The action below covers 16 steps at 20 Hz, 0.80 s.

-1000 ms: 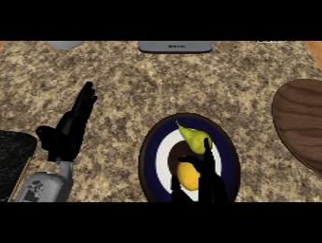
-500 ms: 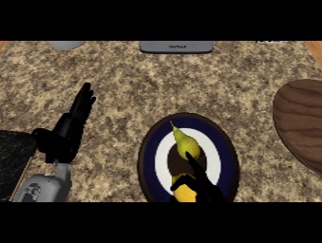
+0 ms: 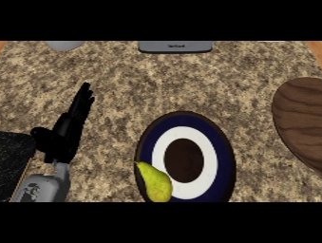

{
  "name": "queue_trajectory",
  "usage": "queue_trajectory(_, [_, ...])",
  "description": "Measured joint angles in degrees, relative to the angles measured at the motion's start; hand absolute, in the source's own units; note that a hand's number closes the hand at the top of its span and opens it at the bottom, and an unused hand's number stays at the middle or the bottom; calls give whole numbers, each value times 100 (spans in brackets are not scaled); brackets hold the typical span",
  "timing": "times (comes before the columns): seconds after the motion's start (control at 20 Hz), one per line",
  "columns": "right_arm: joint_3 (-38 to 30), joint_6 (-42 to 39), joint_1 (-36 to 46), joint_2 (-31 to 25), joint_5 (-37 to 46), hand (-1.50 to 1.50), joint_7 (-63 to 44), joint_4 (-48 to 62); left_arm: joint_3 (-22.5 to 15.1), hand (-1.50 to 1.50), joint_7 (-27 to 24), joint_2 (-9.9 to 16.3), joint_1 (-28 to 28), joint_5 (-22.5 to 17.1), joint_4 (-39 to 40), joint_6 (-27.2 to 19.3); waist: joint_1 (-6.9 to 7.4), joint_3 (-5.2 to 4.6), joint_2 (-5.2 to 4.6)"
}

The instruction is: Pick the lemon from the plate and place it in the bowl

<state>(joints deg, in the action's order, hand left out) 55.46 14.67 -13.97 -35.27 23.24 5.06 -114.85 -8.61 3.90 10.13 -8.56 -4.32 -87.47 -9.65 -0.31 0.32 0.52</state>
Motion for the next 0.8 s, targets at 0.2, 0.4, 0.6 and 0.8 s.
queue_trajectory(0.2, [-414,11,-269,-993,-435,150,979,-847,87,0,-2,49,71,-24,-12,-14,-133,-2,17])
queue_trajectory(0.4, [-1101,182,-635,-1880,-900,150,1739,-1576,127,0,-26,35,157,-6,-37,-85,-268,-5,26])
queue_trajectory(0.6, [-2037,337,-1061,-2654,-1546,150,2180,-2200,180,0,0,64,187,-1,-76,-113,-346,-12,21])
queue_trajectory(0.8, [-3057,405,-1479,-3222,-2254,150,2335,-2554,204,0,-21,61,251,2,-127,-134,-383,-19,19])
